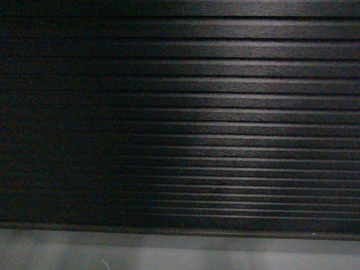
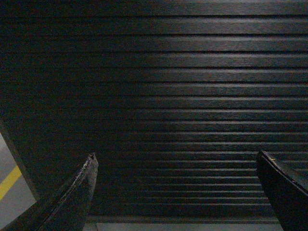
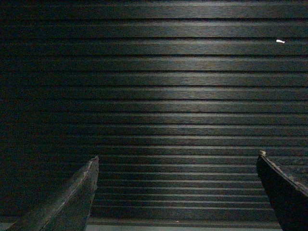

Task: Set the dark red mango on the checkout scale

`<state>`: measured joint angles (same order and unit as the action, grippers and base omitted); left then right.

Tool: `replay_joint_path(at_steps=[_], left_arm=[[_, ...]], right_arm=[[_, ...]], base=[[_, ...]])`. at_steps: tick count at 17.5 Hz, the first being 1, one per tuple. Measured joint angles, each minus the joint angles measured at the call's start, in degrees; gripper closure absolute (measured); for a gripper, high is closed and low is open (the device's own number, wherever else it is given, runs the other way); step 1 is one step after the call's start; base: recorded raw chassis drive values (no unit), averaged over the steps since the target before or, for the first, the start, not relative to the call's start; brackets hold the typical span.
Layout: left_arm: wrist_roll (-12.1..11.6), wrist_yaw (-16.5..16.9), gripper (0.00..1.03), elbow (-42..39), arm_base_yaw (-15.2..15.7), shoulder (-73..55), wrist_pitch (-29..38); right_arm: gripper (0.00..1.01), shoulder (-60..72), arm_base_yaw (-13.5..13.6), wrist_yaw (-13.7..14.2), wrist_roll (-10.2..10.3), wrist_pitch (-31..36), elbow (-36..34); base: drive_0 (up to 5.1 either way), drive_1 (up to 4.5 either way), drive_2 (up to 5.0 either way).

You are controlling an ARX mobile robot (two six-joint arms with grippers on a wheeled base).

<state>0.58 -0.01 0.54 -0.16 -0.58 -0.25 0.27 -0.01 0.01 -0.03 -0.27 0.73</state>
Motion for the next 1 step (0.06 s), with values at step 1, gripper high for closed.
replay_joint_path(at_steps=[1], left_arm=[[0.0,0.0,0.05,0.0,0.0,0.0,0.0]], right_arm=[[0.03,0.0,0.0,0.0,0.0,0.0,0.0]], base=[[0.0,0.0,0.0]])
